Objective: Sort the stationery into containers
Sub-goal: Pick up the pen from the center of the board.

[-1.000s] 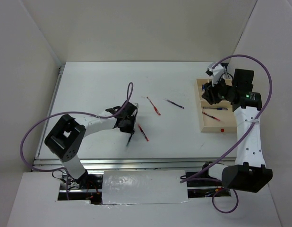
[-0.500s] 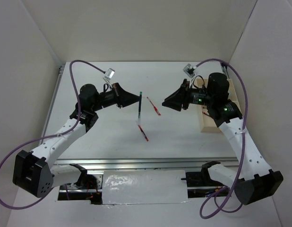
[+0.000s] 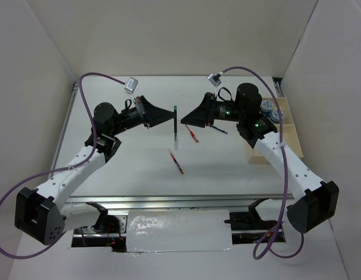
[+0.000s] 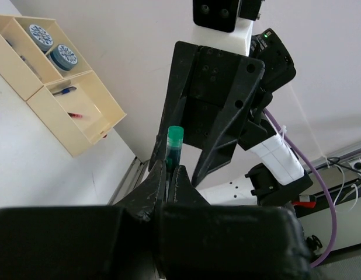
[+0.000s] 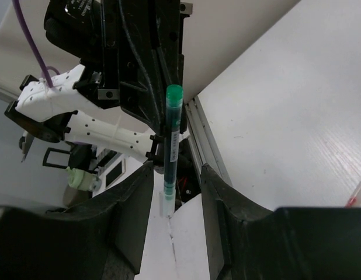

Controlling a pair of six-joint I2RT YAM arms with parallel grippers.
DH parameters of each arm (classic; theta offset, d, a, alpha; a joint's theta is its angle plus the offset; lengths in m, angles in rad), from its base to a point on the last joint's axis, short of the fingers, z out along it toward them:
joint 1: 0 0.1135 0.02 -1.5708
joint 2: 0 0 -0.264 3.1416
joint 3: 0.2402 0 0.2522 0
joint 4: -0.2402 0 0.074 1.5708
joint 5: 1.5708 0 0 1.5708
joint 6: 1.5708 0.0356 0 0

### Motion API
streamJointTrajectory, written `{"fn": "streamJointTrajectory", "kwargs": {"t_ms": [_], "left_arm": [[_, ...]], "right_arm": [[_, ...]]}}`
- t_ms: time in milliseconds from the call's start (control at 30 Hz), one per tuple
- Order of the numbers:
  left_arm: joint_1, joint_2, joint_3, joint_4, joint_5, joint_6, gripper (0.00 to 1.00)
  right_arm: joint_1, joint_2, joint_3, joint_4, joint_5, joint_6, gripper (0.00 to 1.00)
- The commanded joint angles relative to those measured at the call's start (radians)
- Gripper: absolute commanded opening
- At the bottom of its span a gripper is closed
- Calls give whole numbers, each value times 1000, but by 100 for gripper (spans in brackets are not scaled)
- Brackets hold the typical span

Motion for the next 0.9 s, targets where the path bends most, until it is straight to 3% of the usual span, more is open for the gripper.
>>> {"fn": "streamJointTrajectory", "kwargs": {"t_ms": [0, 567, 633, 667, 733, 767, 800, 833, 867], "left_arm": [[-3, -31, 37, 57, -25, -38, 0], [-4, -19, 61, 40, -37, -56, 0], [-4, -20, 60, 41, -34, -57, 0], [-4, -19, 60, 40, -37, -56, 0], [-4, -20, 58, 31, -40, -61, 0], [0, -20, 58, 6, -40, -62, 10], [6, -20, 57, -9, -43, -74, 31], [15, -22, 55, -33, -37, -82, 56], [31, -23, 52, -53, -28, -82, 99]], "right_arm": [[36, 4, 61, 98, -5, 32, 45], [105, 88, 99, 34, -7, -33, 43], [105, 90, 108, 35, -5, -31, 35], [108, 93, 112, 34, -5, -32, 23], [108, 93, 125, 15, -4, -57, 15], [106, 89, 133, -12, -1, -77, 9], [103, 84, 142, -43, 6, -107, 7], [102, 72, 160, -115, 13, -143, 6], [97, 66, 170, -155, 16, -226, 4]]}}
